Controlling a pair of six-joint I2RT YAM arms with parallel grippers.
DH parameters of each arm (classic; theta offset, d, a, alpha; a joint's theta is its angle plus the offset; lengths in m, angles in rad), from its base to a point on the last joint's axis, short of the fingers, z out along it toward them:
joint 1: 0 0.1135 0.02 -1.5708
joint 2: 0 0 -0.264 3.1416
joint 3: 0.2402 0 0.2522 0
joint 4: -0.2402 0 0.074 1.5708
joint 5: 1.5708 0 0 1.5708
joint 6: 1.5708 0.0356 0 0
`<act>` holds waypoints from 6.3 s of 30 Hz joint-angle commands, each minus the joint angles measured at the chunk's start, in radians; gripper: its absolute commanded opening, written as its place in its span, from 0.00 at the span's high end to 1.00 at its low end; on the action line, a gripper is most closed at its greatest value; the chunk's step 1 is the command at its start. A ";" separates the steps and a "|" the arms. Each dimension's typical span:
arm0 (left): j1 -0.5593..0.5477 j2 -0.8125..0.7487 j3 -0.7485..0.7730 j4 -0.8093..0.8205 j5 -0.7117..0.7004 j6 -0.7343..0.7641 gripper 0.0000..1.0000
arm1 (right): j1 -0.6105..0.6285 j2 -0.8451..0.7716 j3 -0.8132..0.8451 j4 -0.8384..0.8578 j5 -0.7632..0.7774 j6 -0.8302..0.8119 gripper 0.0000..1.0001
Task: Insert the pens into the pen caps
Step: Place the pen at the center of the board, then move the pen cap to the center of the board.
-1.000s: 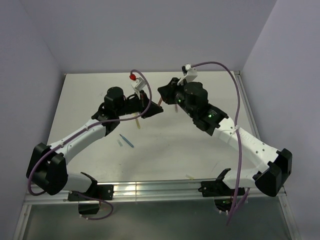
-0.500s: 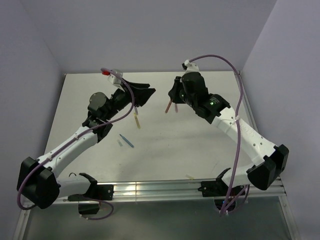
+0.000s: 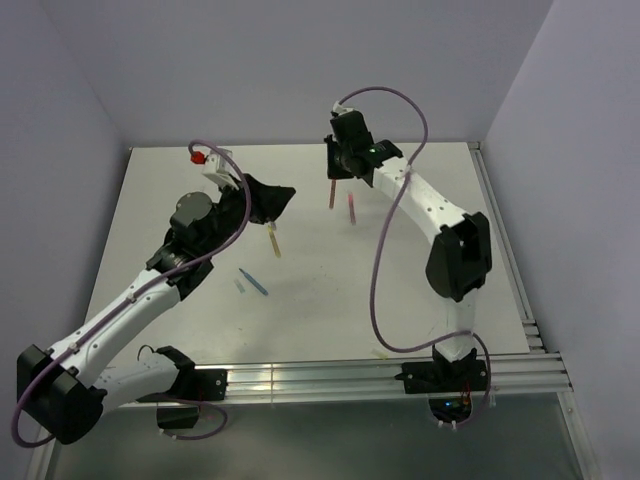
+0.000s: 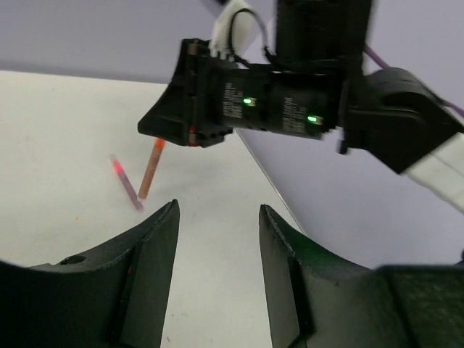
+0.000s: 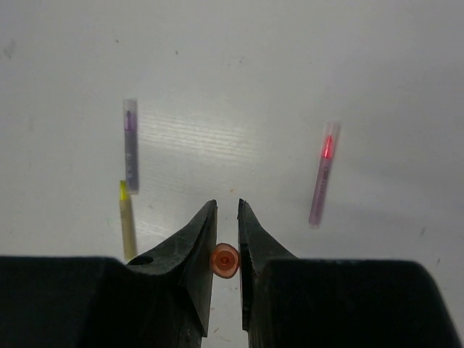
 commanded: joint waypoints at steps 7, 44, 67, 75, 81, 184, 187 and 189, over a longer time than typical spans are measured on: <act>-0.004 -0.094 -0.065 -0.144 -0.137 -0.103 0.47 | -0.066 0.337 0.268 -0.135 -0.105 -0.086 1.00; -0.004 0.084 -0.135 -0.067 -0.094 -0.160 0.49 | -0.116 0.606 0.378 -0.075 -0.128 -0.015 0.82; -0.004 0.075 -0.160 -0.106 -0.161 -0.169 0.48 | -0.116 0.554 0.329 -0.049 -0.118 -0.008 0.63; -0.006 0.027 -0.201 -0.150 -0.310 -0.228 0.49 | -0.100 0.418 0.276 -0.037 -0.083 -0.009 0.63; -0.006 -0.022 -0.218 -0.173 -0.378 -0.248 0.49 | -0.077 0.337 0.220 -0.026 -0.061 -0.002 0.63; -0.788 0.791 0.207 -0.216 0.055 0.581 0.41 | -0.156 -0.768 -0.688 0.233 -0.253 0.176 0.60; -0.791 0.799 0.210 -0.222 0.046 0.585 0.42 | -0.156 -0.770 -0.686 0.230 -0.251 0.175 0.59; -0.793 0.799 0.207 -0.222 0.041 0.587 0.42 | -0.158 -0.771 -0.686 0.231 -0.251 0.175 0.60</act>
